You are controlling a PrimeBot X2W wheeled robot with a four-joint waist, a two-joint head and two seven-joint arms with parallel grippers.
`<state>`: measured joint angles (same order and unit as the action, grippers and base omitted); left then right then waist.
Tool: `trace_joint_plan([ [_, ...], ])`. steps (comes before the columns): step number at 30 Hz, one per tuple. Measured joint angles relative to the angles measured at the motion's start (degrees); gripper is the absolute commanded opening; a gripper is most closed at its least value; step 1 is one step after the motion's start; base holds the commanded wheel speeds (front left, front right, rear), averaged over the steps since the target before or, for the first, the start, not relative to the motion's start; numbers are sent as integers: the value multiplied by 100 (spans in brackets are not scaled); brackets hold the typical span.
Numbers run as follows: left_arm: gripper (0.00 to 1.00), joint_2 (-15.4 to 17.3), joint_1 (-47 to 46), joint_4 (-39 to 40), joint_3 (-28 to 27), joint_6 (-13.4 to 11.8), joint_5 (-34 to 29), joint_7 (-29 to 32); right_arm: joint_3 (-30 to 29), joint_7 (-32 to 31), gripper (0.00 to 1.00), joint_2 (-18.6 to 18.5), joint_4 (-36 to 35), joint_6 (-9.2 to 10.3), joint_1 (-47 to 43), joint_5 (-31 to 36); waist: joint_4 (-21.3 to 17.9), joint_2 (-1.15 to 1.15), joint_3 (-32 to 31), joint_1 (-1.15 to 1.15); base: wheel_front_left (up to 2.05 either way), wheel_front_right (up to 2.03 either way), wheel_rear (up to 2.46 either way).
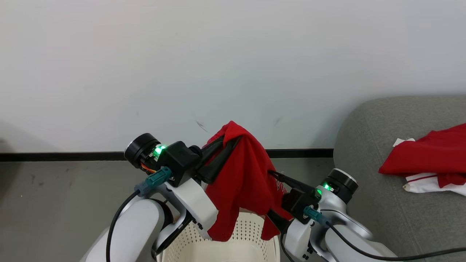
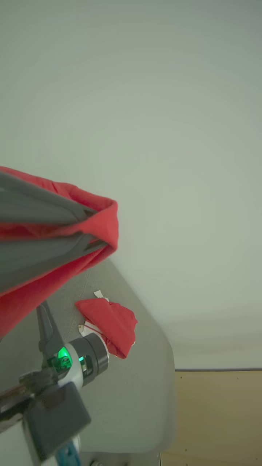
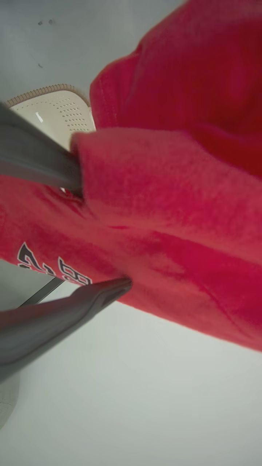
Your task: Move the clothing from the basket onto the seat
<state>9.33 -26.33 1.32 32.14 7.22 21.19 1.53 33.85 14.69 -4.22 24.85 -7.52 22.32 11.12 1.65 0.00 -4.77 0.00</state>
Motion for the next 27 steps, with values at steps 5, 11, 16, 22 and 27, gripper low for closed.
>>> trace_joint_plan([
  [5,0,-7,0,104,46,0,11,51,164,0,35,46,213,0,118,-63,59,0,27,0,0,0,0],
  [11,0,-1,10,152,30,0,54,92,243,0,0,62,266,0,269,-116,94,0,70,0,0,0,0],
  [16,0,35,215,135,-87,-27,146,92,79,0,0,63,138,0,281,-281,58,0,103,0,0,0,0],
  [22,0,65,481,19,-244,-137,230,73,-394,0,0,62,-99,0,250,-505,-37,0,130,0,0,0,0],
  [27,72,99,708,-64,-342,-204,378,-16,-1053,0,0,60,-461,1,92,-746,-135,0,149,0,0,0,0],
])
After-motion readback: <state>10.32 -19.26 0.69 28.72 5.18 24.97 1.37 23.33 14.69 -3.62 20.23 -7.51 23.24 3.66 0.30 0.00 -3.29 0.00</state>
